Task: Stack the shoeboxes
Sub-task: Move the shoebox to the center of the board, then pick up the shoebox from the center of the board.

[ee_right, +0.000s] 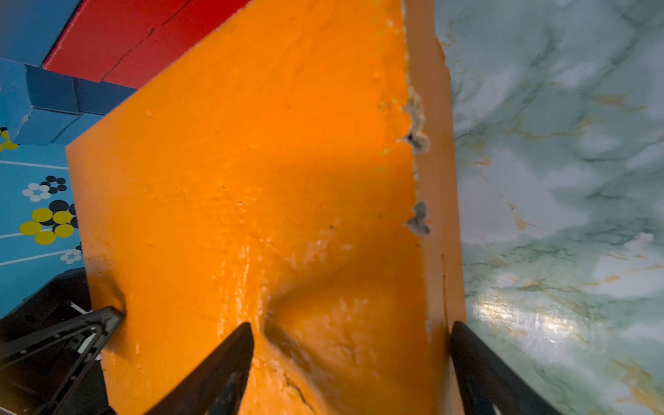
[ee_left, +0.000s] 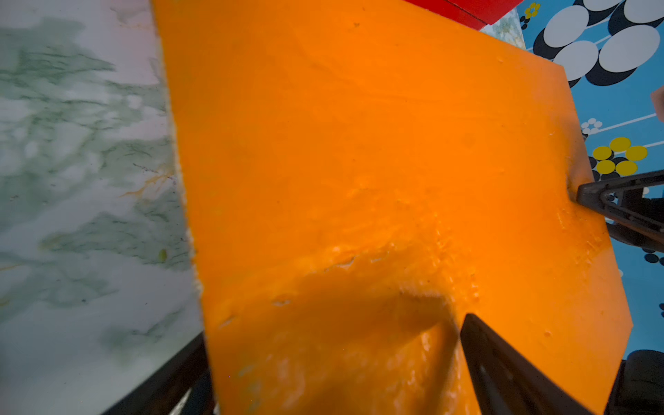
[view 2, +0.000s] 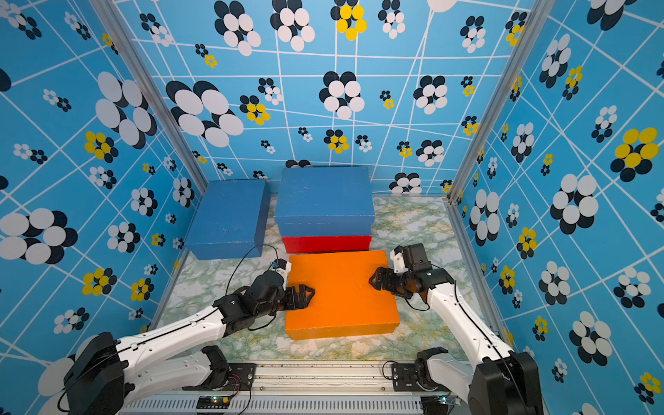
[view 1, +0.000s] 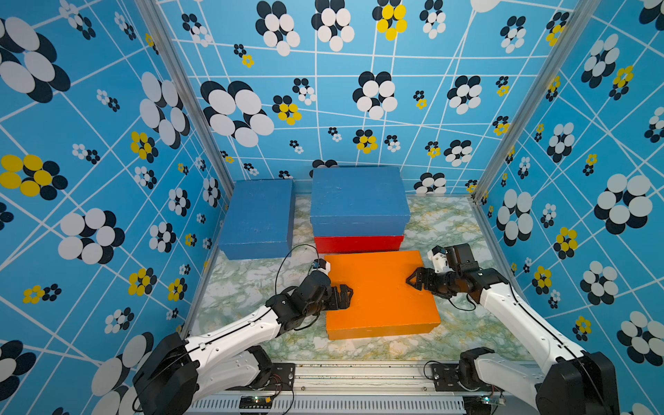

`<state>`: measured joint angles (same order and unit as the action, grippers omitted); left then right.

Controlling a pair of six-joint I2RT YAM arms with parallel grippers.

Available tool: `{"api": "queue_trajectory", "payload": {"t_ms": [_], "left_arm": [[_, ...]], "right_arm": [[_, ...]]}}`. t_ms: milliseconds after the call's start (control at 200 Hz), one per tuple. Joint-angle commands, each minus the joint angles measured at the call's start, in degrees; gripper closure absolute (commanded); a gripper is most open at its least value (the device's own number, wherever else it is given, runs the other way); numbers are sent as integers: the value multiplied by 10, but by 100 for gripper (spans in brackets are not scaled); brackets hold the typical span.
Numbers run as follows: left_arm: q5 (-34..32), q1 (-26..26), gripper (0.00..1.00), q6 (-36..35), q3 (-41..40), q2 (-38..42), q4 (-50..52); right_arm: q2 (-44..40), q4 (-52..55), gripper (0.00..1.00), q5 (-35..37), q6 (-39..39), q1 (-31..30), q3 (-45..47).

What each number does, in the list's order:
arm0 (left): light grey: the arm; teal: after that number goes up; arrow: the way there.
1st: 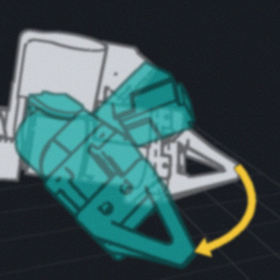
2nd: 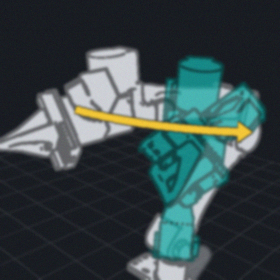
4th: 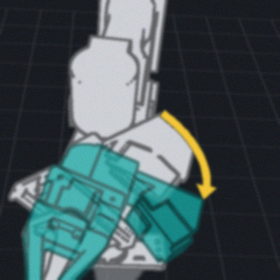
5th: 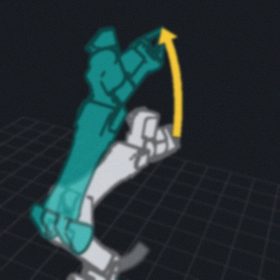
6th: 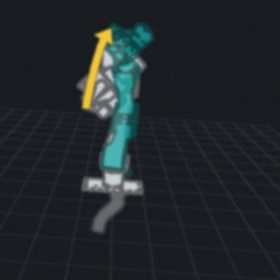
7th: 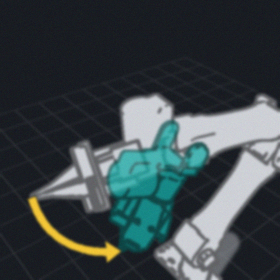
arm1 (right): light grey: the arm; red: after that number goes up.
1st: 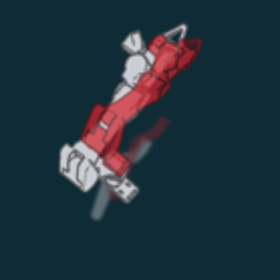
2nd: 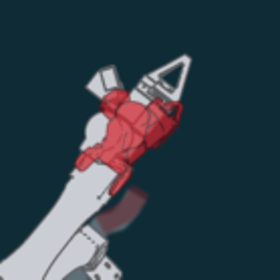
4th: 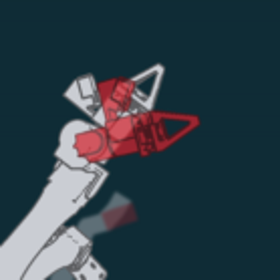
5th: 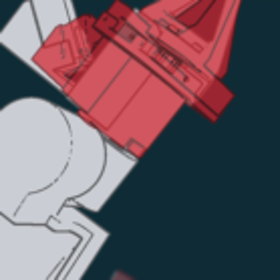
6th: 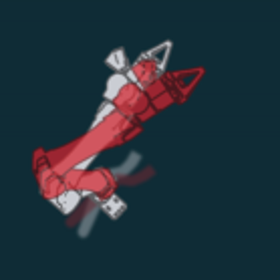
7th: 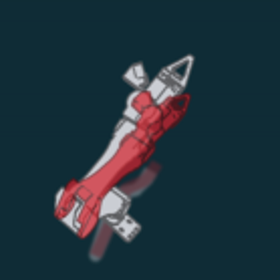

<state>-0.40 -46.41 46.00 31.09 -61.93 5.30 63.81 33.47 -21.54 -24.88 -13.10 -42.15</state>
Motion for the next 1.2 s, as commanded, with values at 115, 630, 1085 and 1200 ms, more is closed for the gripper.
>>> {"api": "queue_trajectory", "payload": {"t_ms": [115, 630, 1085, 1200], "left_arm": [[14, 34, 0, -11, 6, 31, 22], [37, 82, 1, -10, -24, 84, 58], [53, 114, 1, -10, -53, 95, 59], [56, 118, 0, -10, -61, 91, 53]], "right_arm": [[-6, -39, 16, -50, -20, -20, 18], [33, -77, 12, -39, -40, -77, 2], [41, -44, 7, -11, -19, -77, -19], [48, -52, 7, -6, -16, -77, -10]]}}
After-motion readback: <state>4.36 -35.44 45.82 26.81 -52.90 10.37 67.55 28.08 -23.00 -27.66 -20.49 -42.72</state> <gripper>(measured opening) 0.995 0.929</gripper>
